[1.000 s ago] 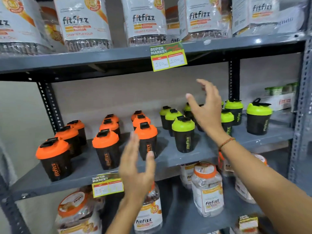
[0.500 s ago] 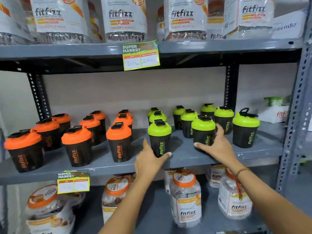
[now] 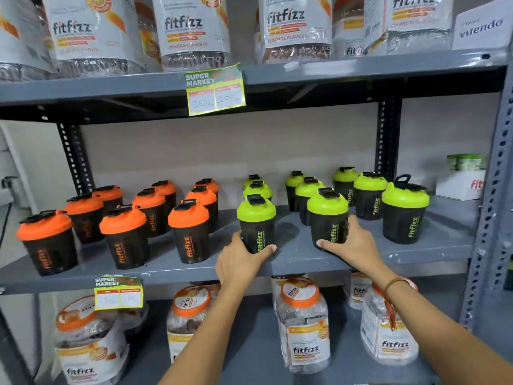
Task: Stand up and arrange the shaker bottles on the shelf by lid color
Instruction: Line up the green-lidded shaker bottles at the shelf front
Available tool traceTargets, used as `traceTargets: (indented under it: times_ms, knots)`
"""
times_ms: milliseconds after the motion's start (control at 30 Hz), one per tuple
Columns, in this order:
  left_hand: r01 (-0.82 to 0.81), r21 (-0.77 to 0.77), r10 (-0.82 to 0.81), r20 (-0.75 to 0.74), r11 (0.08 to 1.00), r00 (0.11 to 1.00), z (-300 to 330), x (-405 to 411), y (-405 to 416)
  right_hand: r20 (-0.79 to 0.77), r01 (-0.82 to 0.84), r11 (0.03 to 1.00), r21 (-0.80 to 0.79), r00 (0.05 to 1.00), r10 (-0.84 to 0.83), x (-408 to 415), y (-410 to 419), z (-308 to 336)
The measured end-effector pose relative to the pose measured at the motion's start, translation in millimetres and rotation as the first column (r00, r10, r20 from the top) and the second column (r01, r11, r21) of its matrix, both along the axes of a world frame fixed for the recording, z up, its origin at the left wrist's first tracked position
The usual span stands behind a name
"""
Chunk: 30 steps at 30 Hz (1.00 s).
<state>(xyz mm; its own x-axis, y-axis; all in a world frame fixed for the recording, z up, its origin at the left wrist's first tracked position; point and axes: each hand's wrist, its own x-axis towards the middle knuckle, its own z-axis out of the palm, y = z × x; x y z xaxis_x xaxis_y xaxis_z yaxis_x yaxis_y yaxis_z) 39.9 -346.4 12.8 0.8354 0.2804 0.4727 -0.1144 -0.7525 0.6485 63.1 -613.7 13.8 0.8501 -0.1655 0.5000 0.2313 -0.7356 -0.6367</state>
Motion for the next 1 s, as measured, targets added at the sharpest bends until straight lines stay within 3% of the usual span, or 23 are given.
traceTargets:
  times_ms: [333, 433, 500, 567, 633, 700, 833, 900, 1000]
  knots:
    - [0.008, -0.063, -0.007, 0.017, 0.998, 1.000, -5, -4, -6, -0.059, -0.080, 0.996, 0.033, 0.995, 0.082, -7, -2, 8]
    - [0.012, -0.243, 0.063, 0.301, 0.970, 0.951, -10, -19, -20, -0.022, -0.175, 0.972, 0.160, 0.983, 0.180, -14, -12, 9]
    - [0.036, -0.179, 0.069, 0.543, 0.983, 0.837, -17, -33, -41, 0.155, -0.177, 0.958, 0.227, 0.977, 0.144, -21, -22, 4]
    - [0.145, -0.015, -0.104, 0.622, 0.989, 0.776, -23, -41, -68, 0.407, -0.099, 0.976, 0.196, 0.913, 0.011, -30, -36, -1]
    - [0.274, 0.118, -0.292, 0.551, 0.954, 0.782, -24, -44, -96, 0.552, 0.046, 0.980, 0.194, 0.821, -0.147, -35, -55, -4]
    - [0.325, 0.133, -0.350, 0.421, 0.936, 0.837, -20, -38, -117, 0.551, 0.160, 0.953, 0.259, 0.786, -0.281, -35, -76, -5]
    - [0.243, 0.005, -0.242, 0.119, 0.970, 0.963, -10, -16, -139, 0.235, 0.259, 0.938, 0.231, 0.921, -0.312, -22, -112, -8]
    - [0.218, -0.018, -0.218, -0.022, 0.976, 0.976, -2, -6, -143, 0.083, 0.251, 0.954, 0.167, 0.960, -0.267, -15, -126, -8]
    - [0.184, -0.044, -0.188, -0.111, 0.982, 0.976, 6, 6, -148, -0.030, 0.230, 0.967, 0.113, 0.973, -0.228, -5, -139, -6]
